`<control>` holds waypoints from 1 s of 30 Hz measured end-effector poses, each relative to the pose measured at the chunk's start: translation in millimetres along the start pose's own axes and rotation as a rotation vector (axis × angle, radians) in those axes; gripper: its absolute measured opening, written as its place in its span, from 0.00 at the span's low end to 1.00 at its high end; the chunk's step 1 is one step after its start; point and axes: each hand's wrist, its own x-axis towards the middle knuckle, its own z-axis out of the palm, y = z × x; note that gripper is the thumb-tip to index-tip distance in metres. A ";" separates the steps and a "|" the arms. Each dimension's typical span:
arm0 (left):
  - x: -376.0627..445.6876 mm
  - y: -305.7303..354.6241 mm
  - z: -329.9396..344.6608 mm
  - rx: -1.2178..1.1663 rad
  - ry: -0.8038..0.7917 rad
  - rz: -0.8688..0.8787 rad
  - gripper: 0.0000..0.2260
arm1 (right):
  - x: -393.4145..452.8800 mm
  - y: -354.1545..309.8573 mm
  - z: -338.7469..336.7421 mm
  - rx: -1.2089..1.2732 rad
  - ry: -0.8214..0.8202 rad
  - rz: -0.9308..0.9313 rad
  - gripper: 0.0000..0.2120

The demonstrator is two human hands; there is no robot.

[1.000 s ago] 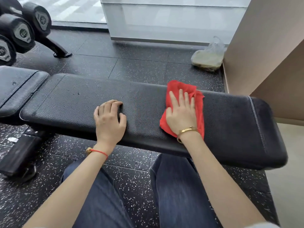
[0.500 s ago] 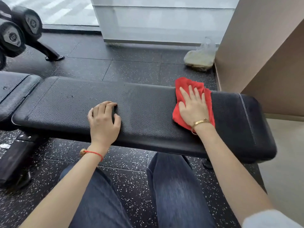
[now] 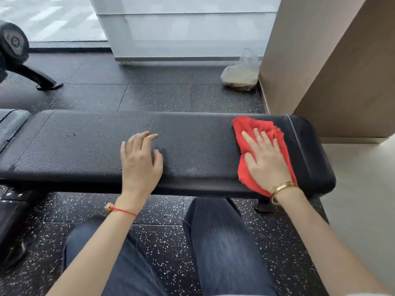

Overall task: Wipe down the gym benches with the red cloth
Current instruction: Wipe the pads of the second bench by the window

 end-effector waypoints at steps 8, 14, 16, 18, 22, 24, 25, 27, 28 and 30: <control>6.9 77.0 41.3 -0.084 -0.130 0.140 0.17 | 14.2 -8.7 -1.5 -0.033 -0.028 -0.019 0.28; 4.3 80.3 58.5 0.000 -0.130 0.150 0.17 | -35.9 40.4 -12.8 -0.015 0.048 0.074 0.28; 3.1 81.3 59.4 0.024 -0.129 0.155 0.17 | -20.9 64.0 -18.7 -0.044 0.058 0.209 0.27; 3.0 83.6 59.4 0.045 -0.127 0.150 0.17 | 11.9 78.3 -25.1 -0.060 0.041 0.292 0.27; 3.3 83.1 59.8 0.042 -0.112 0.142 0.17 | 60.1 77.9 -27.3 -0.032 -0.048 0.250 0.27; 3.3 81.5 59.9 0.021 -0.097 0.144 0.16 | 47.9 76.1 -25.8 -0.013 -0.040 0.226 0.27; 3.1 81.4 60.1 0.016 -0.093 0.147 0.16 | 32.5 76.2 -24.9 -0.006 -0.019 0.211 0.27; 2.7 81.2 61.0 0.016 -0.088 0.152 0.16 | -6.6 76.5 -22.2 0.000 0.041 0.173 0.28; 2.4 81.0 61.8 0.018 -0.086 0.153 0.17 | -24.0 76.7 -21.2 0.002 0.057 0.157 0.28; 1.4 80.7 62.9 0.024 -0.082 0.154 0.17 | -40.3 79.7 -20.9 0.007 0.059 0.153 0.28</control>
